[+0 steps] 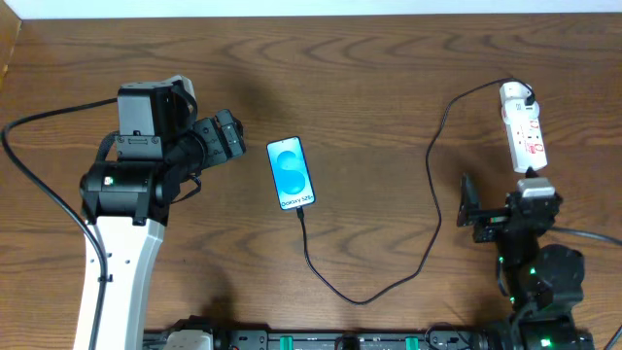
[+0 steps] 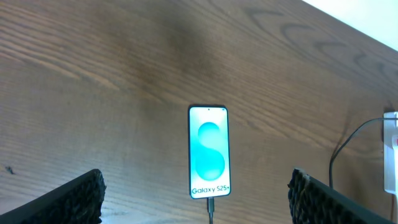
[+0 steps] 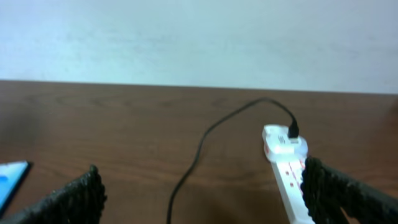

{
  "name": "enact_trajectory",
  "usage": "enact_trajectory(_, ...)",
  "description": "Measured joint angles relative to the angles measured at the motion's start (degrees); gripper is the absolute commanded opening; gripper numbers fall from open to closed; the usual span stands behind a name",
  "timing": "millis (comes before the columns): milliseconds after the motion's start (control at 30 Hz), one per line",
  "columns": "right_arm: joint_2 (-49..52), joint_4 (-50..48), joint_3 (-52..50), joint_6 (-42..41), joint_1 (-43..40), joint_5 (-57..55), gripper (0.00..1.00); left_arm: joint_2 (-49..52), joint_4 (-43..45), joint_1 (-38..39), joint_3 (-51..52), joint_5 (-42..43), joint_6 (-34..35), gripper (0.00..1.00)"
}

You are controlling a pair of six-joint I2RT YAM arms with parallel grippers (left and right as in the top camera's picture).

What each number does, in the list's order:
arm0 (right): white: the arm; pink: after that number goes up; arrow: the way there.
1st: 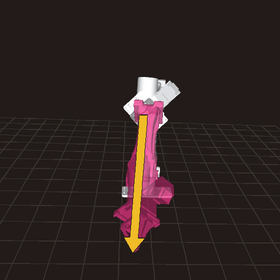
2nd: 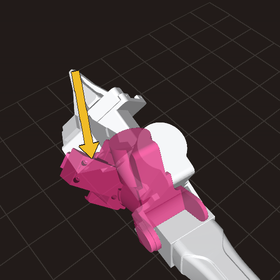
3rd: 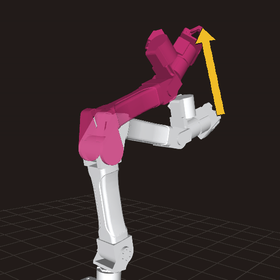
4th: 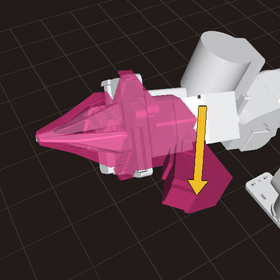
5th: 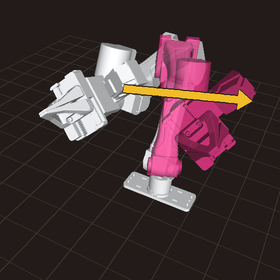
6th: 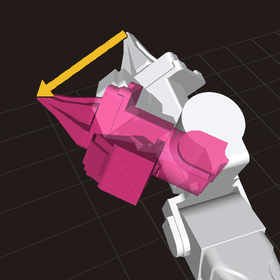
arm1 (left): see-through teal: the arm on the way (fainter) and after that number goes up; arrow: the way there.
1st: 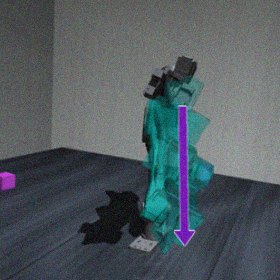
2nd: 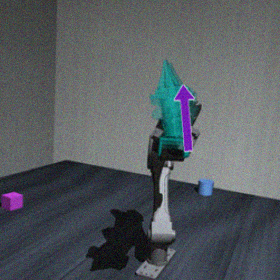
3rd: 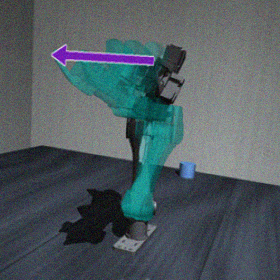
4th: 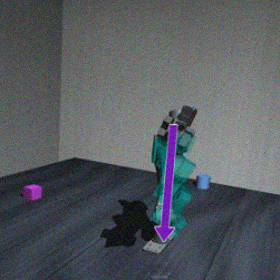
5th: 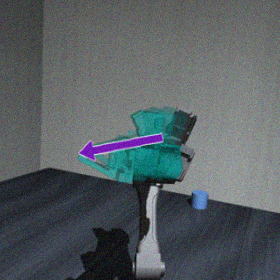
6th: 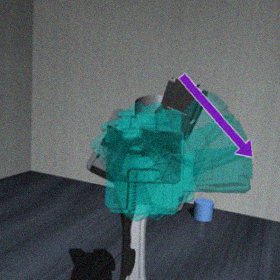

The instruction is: Plug charger to phone and switch on socket

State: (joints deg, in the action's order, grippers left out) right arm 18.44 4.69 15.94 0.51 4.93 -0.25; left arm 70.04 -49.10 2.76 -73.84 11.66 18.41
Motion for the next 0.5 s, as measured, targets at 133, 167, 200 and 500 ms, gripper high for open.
enact_trajectory(133,-7.5,-4.0,-8.2,0.0,0.0,0.0,0.99,0.0,0.0,0.0,0.0,0.0,0.0,0.94)
enact_trajectory(167,-8.8,-4.6,-9.7,0.0,0.0,0.0,0.99,0.0,0.0,0.0,0.0,0.0,0.0,0.94)
enact_trajectory(200,-10.1,-4.9,-11.0,0.0,0.0,0.0,0.99,0.0,0.0,0.0,0.0,0.0,0.0,0.94)
enact_trajectory(500,-17.6,-0.6,-15.5,-0.1,0.0,0.0,0.99,0.0,0.0,0.0,0.0,0.0,0.0,0.94)
